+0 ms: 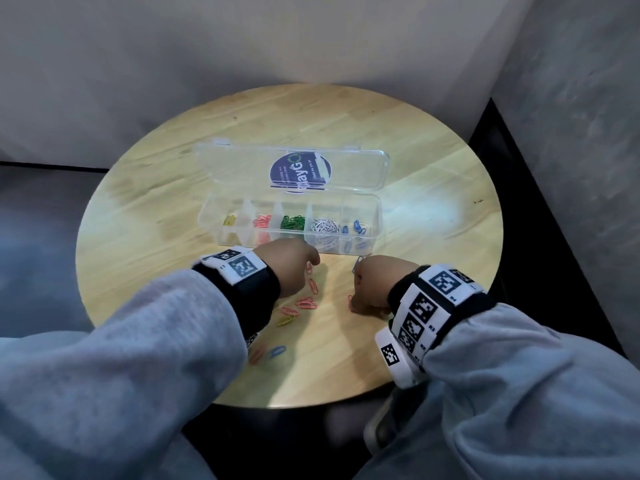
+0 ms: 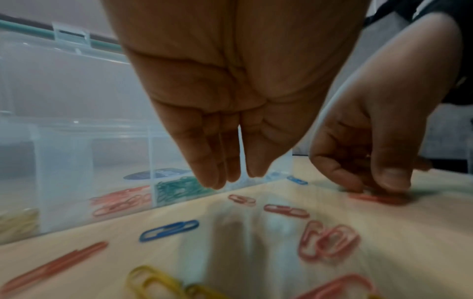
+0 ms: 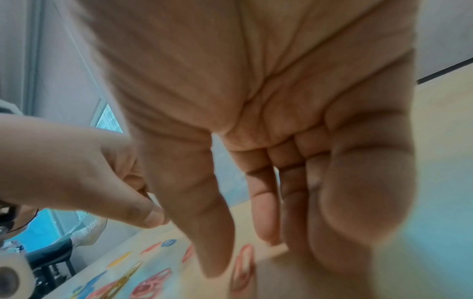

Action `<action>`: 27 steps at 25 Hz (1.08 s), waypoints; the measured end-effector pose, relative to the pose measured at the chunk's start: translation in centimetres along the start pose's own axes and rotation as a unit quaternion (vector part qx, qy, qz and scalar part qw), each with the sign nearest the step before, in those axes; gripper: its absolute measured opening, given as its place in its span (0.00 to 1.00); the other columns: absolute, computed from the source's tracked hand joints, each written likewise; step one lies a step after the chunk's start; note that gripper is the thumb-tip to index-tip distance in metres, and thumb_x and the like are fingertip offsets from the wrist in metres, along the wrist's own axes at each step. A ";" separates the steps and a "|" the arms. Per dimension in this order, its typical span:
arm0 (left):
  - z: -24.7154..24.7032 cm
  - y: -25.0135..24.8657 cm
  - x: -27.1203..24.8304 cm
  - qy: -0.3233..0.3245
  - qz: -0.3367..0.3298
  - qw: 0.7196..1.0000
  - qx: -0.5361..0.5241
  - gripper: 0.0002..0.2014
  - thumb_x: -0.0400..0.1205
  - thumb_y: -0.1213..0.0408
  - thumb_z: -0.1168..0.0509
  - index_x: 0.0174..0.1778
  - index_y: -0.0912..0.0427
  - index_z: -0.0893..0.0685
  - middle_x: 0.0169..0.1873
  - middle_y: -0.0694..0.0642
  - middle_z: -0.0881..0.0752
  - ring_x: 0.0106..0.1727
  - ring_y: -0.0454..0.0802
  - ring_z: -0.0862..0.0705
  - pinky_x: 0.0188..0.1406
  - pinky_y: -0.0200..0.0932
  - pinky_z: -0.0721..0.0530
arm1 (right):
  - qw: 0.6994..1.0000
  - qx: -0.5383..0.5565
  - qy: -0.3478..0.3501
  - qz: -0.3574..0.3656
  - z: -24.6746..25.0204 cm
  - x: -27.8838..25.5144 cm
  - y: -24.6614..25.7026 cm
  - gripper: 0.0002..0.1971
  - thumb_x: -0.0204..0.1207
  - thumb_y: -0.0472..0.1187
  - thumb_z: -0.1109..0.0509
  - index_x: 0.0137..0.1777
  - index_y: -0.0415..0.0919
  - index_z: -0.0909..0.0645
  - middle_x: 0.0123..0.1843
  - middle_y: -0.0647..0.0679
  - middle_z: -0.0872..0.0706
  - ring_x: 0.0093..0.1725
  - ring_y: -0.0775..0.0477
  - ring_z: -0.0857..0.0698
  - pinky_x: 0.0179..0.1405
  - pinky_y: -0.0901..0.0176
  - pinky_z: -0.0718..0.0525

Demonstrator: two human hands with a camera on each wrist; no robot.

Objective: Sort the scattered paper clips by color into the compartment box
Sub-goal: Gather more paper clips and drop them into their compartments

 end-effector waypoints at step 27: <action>-1.2 1.7 2.4 0.021 0.015 0.999 0.022 0.03 0.78 0.62 0.34 0.47 0.52 0.17 0.44 0.50 0.20 0.47 0.51 0.21 0.41 0.40 0.28 | 0.947 0.304 0.098 0.027 1.3 -0.4 1.2 0.13 0.79 0.26 0.43 0.34 0.35 0.25 0.29 0.39 0.26 0.25 0.45 0.28 0.22 0.64 0.23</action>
Point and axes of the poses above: each hand's wrist, its own x-axis towards the middle knuckle, its own z-axis out of the back of the hand, y = z × x, the point moved 4 cm from there along x, towards the middle knuckle
